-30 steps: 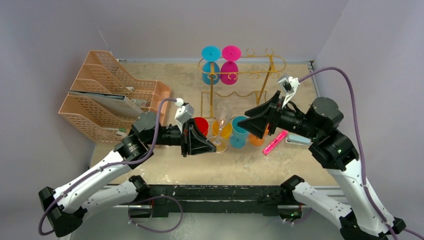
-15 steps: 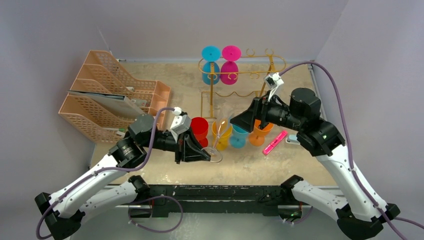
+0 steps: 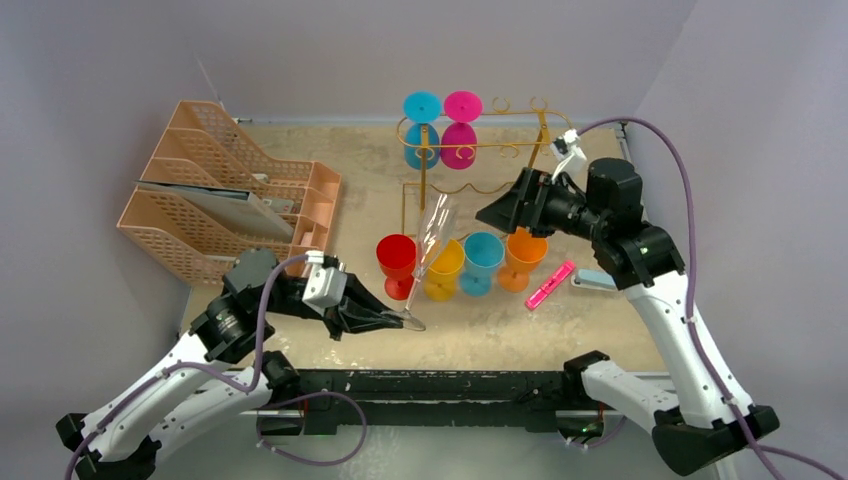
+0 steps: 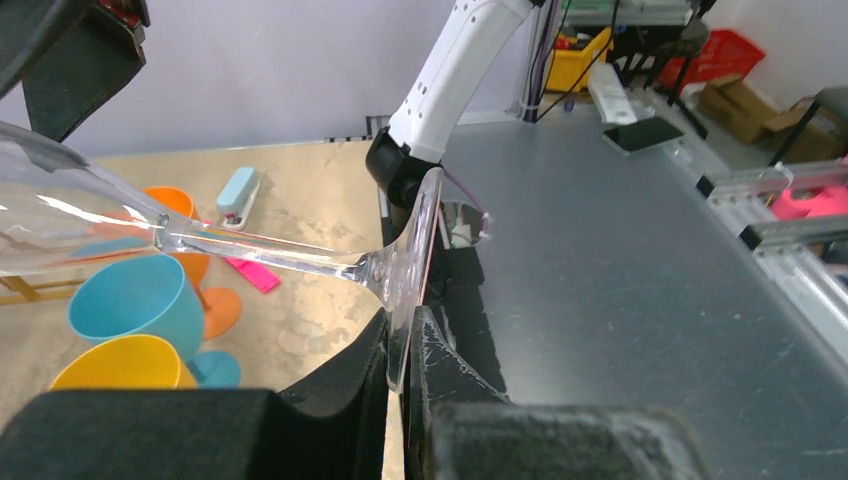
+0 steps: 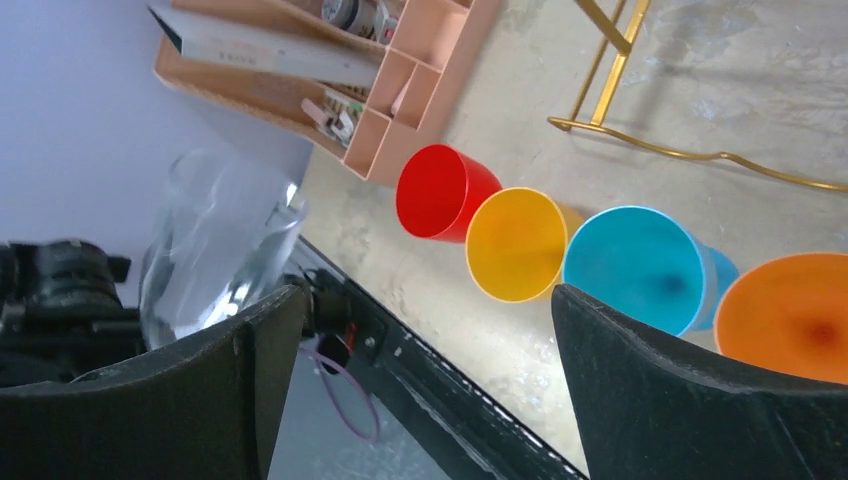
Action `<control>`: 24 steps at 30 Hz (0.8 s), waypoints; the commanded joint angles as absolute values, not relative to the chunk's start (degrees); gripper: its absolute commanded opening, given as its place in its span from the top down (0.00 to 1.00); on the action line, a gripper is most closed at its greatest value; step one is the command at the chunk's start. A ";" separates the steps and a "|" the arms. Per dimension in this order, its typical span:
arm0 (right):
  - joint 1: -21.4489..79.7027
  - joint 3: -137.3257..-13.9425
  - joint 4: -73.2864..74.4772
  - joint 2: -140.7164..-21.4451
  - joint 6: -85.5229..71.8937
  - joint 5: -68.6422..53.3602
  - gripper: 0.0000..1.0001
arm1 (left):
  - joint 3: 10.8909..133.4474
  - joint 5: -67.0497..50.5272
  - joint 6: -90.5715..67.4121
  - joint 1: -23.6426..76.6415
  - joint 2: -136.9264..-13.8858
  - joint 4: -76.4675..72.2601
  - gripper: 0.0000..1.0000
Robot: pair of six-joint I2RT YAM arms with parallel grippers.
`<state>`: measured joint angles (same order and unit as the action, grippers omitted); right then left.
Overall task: Take the wine glass off the wine glass rack
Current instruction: Place the wine glass at the center of the board.
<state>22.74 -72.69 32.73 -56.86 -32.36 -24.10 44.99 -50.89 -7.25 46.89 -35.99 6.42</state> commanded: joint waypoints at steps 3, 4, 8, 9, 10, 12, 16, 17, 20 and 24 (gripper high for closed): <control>12.74 -65.19 14.65 -55.70 -47.26 -44.41 0.07 | 45.18 -52.62 4.63 46.67 -35.24 10.93 1.00; 11.68 -64.05 10.58 -56.28 -50.15 -47.75 0.08 | 45.18 -53.07 5.17 46.74 -35.24 11.65 1.00; 10.22 -61.72 1.41 -58.02 -55.35 -52.50 0.13 | 44.21 -55.24 7.71 46.71 -34.54 13.69 1.00; 10.26 -61.38 0.44 -58.01 -55.48 -52.66 0.14 | 43.95 -55.31 7.91 46.68 -34.38 13.93 1.00; 10.20 -61.33 -0.74 -57.89 -55.46 -52.93 0.15 | 43.68 -55.29 8.02 46.67 -34.22 13.96 1.00; 10.20 -61.46 -2.26 -57.68 -55.37 -53.94 0.15 | 43.20 -55.80 8.13 46.68 -34.13 13.55 1.00; 10.24 -62.29 -2.61 -58.09 -54.75 -58.43 0.15 | 42.73 -57.63 8.26 46.67 -34.52 12.03 1.00; 10.21 -62.23 -3.01 -58.44 -55.15 -59.50 0.15 | 42.64 -58.10 8.23 46.67 -34.66 11.78 1.00; 10.28 -62.29 -4.62 -59.34 -56.50 -61.88 0.14 | 42.66 -58.88 8.21 46.67 -35.06 11.98 1.00; 11.46 -63.03 -9.18 -61.83 -60.76 -69.14 0.17 | 43.58 -60.57 9.10 46.69 -36.07 13.82 1.00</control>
